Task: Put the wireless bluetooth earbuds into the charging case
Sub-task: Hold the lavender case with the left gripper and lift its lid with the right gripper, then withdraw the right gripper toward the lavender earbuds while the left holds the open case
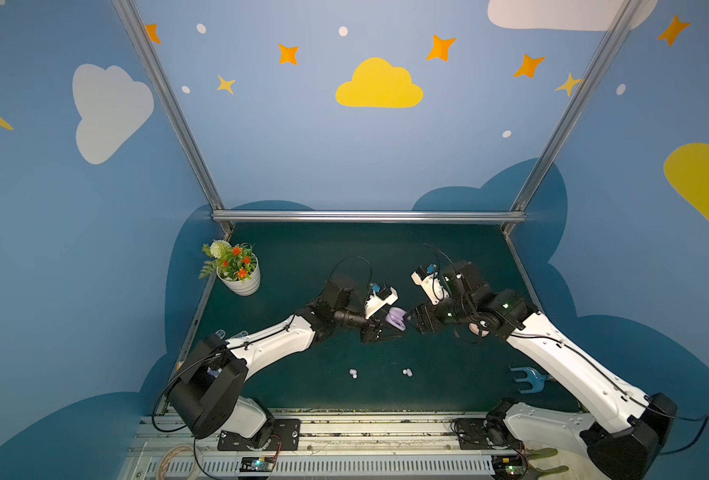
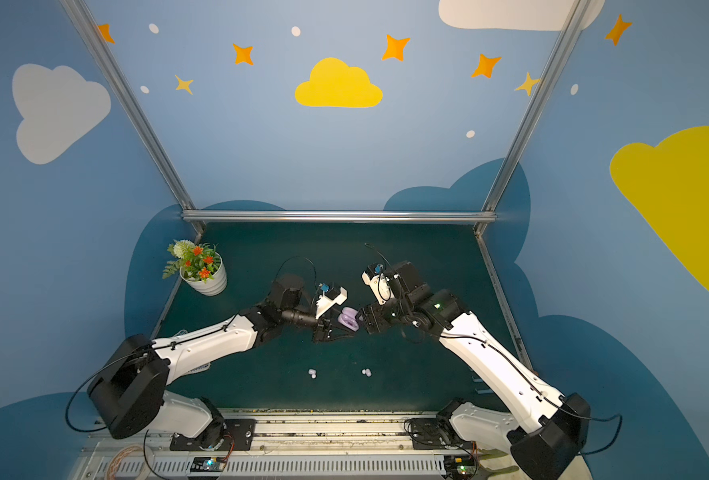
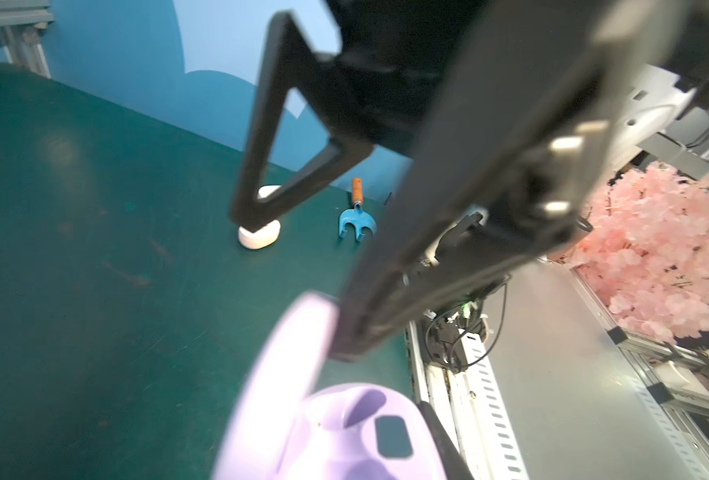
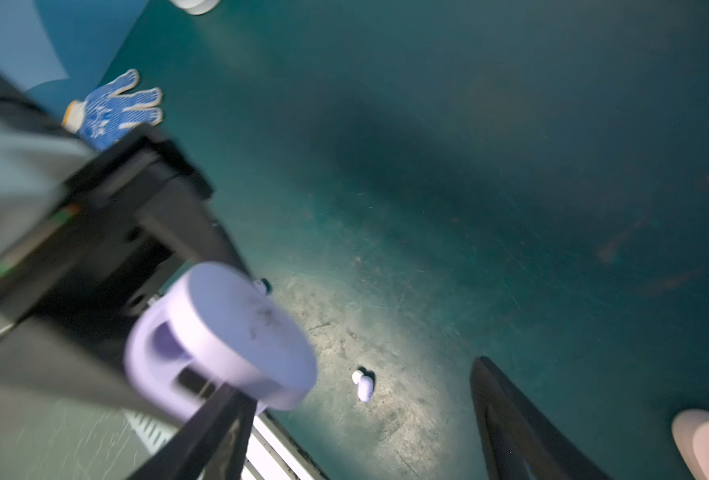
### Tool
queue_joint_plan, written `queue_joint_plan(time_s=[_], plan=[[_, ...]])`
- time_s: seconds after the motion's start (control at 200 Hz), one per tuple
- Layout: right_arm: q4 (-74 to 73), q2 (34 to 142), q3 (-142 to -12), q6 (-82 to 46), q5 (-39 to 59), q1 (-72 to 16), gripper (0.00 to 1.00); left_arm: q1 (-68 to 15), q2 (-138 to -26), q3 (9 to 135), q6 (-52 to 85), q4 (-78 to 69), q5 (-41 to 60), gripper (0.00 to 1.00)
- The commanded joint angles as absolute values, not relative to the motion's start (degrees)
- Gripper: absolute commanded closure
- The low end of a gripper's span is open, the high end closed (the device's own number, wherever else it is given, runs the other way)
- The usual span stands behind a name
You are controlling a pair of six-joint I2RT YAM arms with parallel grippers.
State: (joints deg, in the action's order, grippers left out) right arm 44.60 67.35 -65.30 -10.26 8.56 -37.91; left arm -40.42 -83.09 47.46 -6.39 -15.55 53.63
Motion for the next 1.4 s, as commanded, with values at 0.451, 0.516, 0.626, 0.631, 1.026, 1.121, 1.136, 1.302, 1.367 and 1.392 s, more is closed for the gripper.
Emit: queue_joint_plan(time_s=[0.451, 0.516, 0.626, 0.631, 1.026, 1.121, 1.136, 1.302, 1.367, 1.392], plan=[[47.46, 67.6, -68.67, -12.45, 9.61, -34.55, 0.22, -40.85, -81.11, 48.01, -6.69, -17.1, 56.13, 0.73], [47.86, 67.08, -69.17, -12.56, 11.17, -34.54, 0.21, -40.87, -81.39, 47.9, -6.51, -17.27, 55.58, 0.73], [49.09, 66.67, -70.03, -13.16, 14.86, -34.6, 0.21, -40.37, -81.72, 46.57, -5.04, -19.56, 53.94, 0.73], [49.24, 66.64, -70.04, -13.22, 14.99, -34.57, 0.21, -40.22, -81.68, 46.44, -4.89, -19.75, 53.87, 0.73], [53.71, 62.17, -64.37, -21.87, 16.56, -36.33, 0.21, -35.48, -76.31, 40.65, 1.68, -26.39, 50.54, 0.74], [52.34, 61.1, -59.76, -25.65, 16.02, -37.2, 0.21, -34.42, -74.06, 40.34, 1.39, -24.72, 50.32, 0.74], [52.0, 61.02, -58.97, -26.37, 16.0, -37.33, 0.21, -34.33, -73.66, 40.32, 1.28, -24.32, 50.3, 0.74], [45.9, 61.05, -50.18, -33.0, 16.11, -39.73, 0.21, -33.7, -69.23, 39.24, 1.43, -22.38, 49.15, 0.74], [43.76, 61.95, -47.55, -35.05, 15.71, -41.07, 0.21, -33.66, -67.63, 38.49, 1.92, -21.79, 48.82, 0.74], [42.92, 62.42, -46.69, -35.67, 15.73, -41.65, 0.21, -33.64, -67.0, 38.27, 2.03, -21.53, 48.72, 0.74]])
